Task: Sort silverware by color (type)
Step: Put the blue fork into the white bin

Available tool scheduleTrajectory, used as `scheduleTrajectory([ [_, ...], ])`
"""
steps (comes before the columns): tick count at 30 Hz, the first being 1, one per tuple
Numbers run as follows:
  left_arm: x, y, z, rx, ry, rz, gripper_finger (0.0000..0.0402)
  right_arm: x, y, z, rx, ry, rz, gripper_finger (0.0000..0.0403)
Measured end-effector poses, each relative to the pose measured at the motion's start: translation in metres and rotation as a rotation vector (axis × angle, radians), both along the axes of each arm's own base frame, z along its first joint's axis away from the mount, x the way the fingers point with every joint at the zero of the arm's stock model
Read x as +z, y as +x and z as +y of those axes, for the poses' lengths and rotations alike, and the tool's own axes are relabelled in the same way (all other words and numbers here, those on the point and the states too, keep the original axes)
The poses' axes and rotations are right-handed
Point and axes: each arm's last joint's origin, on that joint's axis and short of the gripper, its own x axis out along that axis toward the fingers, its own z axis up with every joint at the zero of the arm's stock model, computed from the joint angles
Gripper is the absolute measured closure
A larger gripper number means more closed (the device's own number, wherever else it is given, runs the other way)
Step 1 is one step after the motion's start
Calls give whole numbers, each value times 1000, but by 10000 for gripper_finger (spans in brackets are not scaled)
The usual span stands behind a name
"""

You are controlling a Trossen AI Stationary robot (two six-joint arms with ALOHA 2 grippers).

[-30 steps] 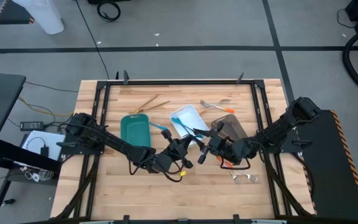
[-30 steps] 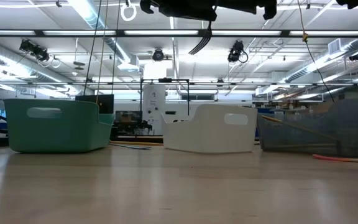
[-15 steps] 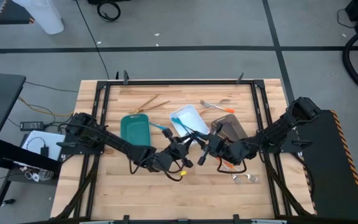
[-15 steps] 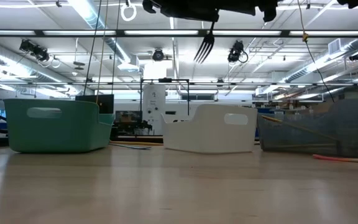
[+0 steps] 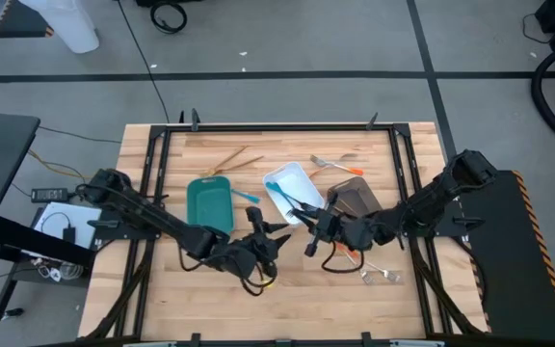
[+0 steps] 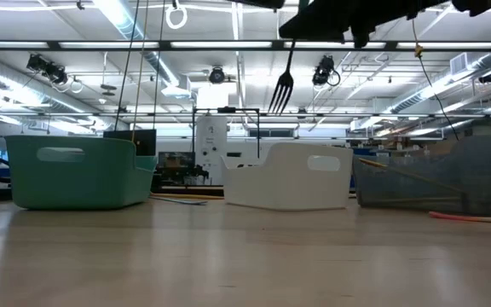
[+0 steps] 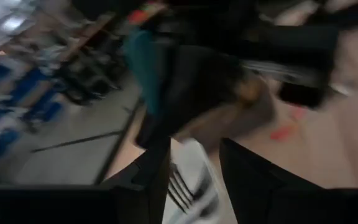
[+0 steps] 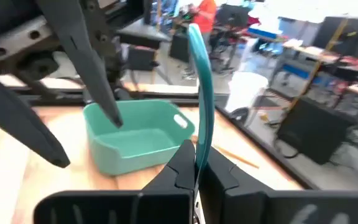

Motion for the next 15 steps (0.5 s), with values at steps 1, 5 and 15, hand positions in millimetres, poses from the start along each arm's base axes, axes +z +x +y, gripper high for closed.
scheduleTrajectory([
  [1,0,-4,1,-20,1,36,258,-1,2,-3,18,11,10,394],
  [5,1,-17,4,-129,-78,162,259,-9,7,-19,48,60,67,394],
  [15,11,-68,-10,-223,-200,376,259,-20,14,-50,61,137,171,394],
])
